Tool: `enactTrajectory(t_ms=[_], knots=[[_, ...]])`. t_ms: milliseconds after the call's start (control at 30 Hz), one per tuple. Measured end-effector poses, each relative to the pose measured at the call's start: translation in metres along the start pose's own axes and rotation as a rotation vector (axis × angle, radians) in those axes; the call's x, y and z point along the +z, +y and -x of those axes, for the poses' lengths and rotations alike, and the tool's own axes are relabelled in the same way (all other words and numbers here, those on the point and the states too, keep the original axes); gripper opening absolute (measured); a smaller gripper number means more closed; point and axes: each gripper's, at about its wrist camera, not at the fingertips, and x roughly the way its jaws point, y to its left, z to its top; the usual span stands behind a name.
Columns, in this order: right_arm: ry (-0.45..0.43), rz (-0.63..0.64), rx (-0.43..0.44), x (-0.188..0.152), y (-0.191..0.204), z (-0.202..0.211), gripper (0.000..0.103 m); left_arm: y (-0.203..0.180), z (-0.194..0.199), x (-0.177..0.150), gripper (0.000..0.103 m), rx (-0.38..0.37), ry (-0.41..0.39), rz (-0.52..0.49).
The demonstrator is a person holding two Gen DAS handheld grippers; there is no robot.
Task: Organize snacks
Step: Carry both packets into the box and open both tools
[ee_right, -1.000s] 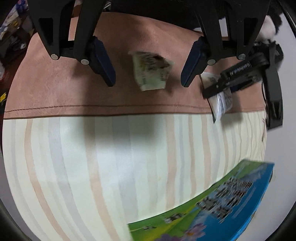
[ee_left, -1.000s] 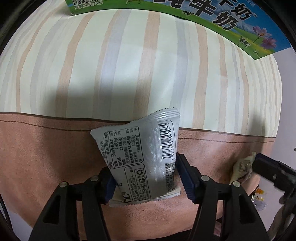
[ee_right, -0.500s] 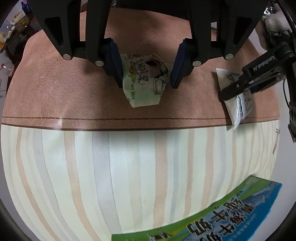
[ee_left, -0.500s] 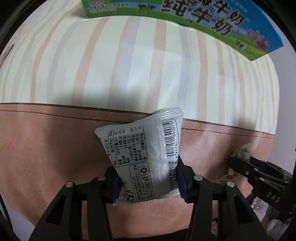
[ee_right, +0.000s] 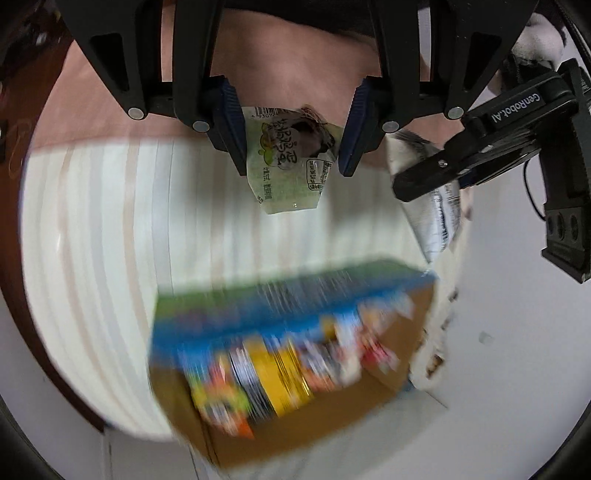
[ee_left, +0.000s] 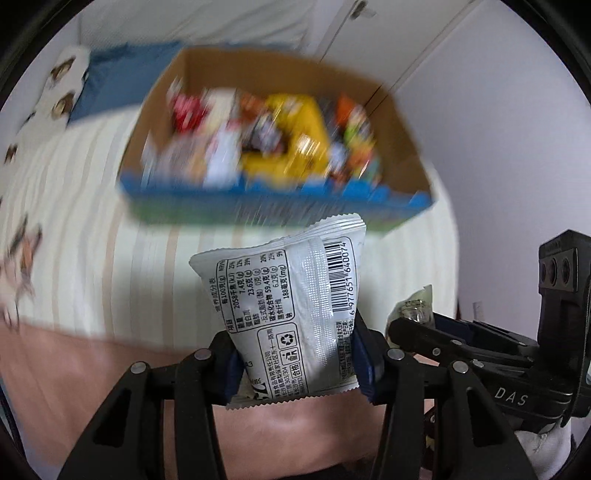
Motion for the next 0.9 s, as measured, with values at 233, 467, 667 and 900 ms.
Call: enactTrajectory(t_ms=[233, 467, 667, 900], knots=[[-0.1, 0.094, -0.042, 0.105, 0.015, 0.033, 0.05, -0.015, -0.004, 0.109, 0.046, -0.005, -0.011, -0.049], [0.019, 0.111, -0.11, 0.166, 0.002, -0.023, 0.05, 0.007, -0.081, 0.182, 0.046, -0.033, 0.162, 0.043], [0.147, 0.078, -0.104, 0.166, -0.021, -0.08, 0.052, 0.016, -0.123, 0.192, 0.047, 0.038, 0.254, 0.039], [0.207, 0.084, -0.151, 0.167, -0.029, -0.099, 0.092, 0.024, -0.145, 0.193, 0.089, 0.113, 0.258, 0.031]])
